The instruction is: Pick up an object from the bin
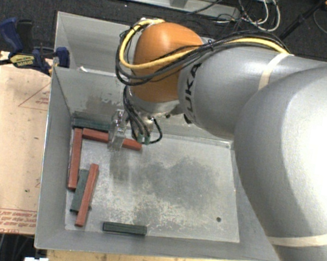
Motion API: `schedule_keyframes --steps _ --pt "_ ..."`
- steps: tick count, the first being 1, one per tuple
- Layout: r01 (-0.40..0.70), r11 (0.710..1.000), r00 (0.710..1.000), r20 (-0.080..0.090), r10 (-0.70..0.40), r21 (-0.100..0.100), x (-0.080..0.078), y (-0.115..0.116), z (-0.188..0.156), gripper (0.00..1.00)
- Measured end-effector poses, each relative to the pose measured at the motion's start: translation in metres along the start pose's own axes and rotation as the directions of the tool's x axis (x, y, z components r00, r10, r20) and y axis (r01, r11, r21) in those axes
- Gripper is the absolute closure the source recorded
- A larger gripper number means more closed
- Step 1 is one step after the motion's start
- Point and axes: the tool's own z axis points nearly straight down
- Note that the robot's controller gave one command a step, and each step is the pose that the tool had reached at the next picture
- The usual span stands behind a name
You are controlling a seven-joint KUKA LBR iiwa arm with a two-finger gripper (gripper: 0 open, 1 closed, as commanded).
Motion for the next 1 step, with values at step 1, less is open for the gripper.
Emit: schedule_keyframes --steps 1 --pt "-0.328 0.945 0.945 -0.005 0.328 0.007 0.0538 0.0328 -0.0485 1.00"
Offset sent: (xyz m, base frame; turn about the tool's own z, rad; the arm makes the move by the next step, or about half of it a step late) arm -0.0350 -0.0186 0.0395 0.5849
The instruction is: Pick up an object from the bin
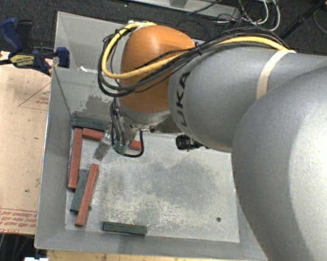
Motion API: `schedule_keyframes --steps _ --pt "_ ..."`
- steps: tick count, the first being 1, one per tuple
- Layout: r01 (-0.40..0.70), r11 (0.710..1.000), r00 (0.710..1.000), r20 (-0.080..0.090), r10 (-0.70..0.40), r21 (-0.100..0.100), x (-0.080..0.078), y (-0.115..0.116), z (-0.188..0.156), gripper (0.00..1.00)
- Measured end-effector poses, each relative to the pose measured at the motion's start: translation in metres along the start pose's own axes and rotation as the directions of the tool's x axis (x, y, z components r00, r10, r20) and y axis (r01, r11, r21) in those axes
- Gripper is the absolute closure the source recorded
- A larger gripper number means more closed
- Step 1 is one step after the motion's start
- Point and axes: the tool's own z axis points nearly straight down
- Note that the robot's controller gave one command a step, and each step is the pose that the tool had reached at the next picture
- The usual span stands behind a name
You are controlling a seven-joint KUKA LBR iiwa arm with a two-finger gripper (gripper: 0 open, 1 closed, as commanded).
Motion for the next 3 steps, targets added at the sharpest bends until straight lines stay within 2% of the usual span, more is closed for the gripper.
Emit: schedule_keyframes --steps 1,2,3 --pt "-0.251 0.968 0.968 0.003 0.251 -0.004 -0.038 -0.044 0.010 0.00" --pt "-0.246 0.969 0.969 0.002 0.246 -0.004 -0.036 -0.043 0.010 0.00" --pt "-0.221 0.975 0.975 0.004 0.221 -0.007 -0.089 -0.074 0.112 1.00"
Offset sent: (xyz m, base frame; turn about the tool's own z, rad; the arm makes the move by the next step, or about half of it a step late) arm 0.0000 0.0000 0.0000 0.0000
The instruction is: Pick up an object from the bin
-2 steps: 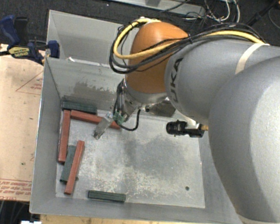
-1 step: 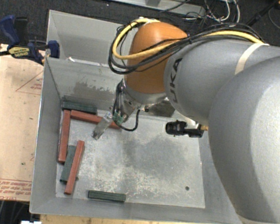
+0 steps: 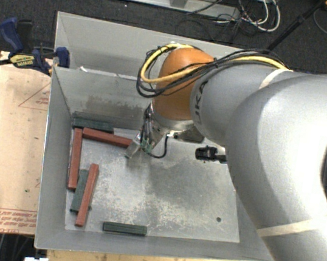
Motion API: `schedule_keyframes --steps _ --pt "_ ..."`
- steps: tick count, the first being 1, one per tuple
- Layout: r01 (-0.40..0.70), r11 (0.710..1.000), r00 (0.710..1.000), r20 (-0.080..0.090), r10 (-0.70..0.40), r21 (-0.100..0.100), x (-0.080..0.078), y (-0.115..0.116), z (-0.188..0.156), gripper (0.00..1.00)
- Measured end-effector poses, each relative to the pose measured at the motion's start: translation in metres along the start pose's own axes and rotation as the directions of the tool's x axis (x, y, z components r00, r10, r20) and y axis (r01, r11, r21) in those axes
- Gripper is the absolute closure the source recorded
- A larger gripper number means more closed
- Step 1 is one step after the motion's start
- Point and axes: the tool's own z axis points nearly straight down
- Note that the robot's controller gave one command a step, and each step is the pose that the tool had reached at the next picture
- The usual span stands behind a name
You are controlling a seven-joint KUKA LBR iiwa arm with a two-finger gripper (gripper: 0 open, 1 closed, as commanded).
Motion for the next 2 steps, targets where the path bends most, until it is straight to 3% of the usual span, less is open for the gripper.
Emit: schedule_keyframes --steps 1,2 --pt "0.001 1.000 1.000 0.000 -0.001 0.000 0.000 0.000 0.000 1.00" --pt "0.078 0.997 0.997 -0.004 -0.078 0.004 0.000 0.001 -0.014 1.00"
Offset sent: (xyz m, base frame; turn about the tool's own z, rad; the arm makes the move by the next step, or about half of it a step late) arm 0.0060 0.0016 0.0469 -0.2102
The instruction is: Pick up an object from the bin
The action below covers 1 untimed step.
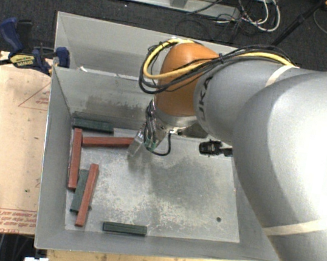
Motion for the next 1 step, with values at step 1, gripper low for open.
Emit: schedule_keyframes --steps 1 --pt "0.230 0.973 0.973 0.003 -0.230 -0.003 0.0134 0.0408 0.0032 0.00"
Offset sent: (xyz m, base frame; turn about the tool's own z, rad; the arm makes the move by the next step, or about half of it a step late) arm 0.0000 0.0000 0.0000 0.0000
